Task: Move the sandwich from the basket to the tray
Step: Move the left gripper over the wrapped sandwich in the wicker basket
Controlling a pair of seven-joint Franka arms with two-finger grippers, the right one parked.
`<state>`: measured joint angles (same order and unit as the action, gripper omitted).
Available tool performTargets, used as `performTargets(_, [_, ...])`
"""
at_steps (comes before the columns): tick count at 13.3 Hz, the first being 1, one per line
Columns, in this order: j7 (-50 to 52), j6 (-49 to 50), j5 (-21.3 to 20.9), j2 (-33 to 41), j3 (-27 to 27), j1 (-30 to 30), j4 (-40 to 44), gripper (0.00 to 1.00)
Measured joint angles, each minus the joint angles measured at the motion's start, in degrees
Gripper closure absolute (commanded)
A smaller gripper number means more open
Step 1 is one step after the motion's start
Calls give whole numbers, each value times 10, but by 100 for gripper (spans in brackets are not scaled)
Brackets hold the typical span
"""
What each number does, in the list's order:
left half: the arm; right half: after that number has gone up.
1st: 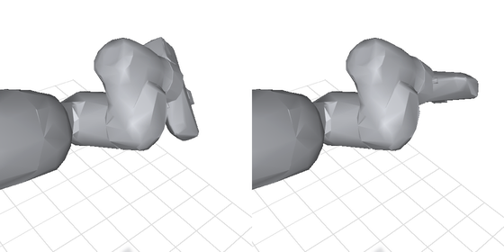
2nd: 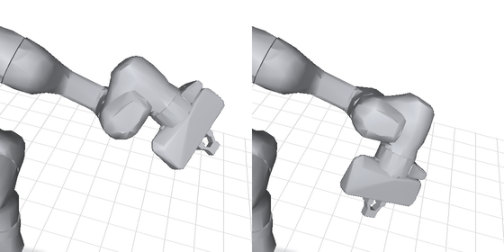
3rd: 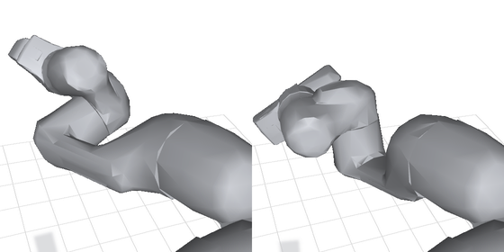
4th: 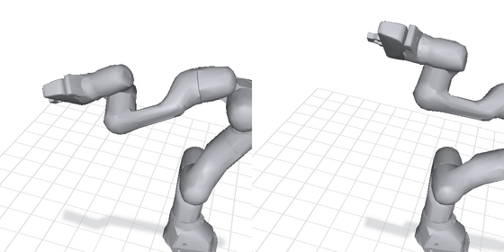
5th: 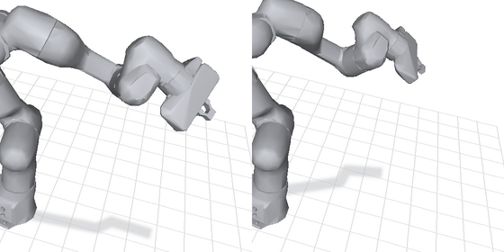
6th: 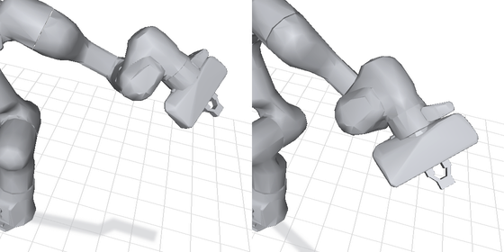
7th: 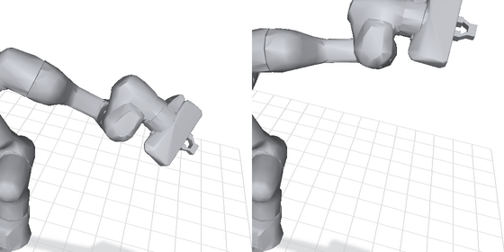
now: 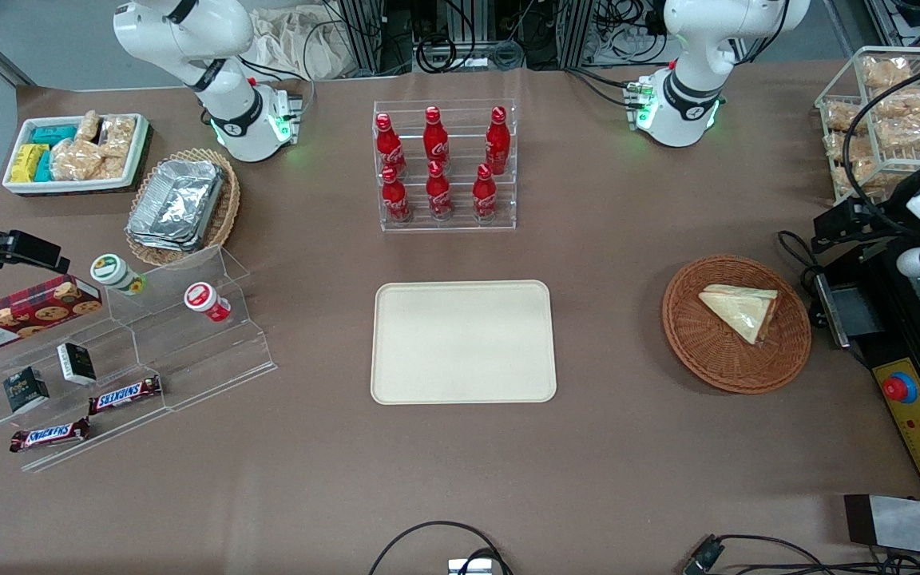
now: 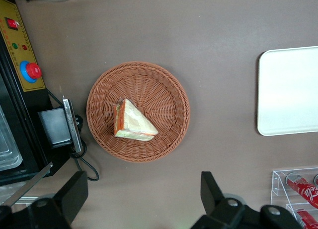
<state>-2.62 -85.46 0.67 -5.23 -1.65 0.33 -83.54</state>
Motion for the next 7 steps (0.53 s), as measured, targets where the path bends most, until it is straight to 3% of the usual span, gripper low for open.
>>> performTargets(7, [23, 2, -1, -8, 1, 0, 0, 0])
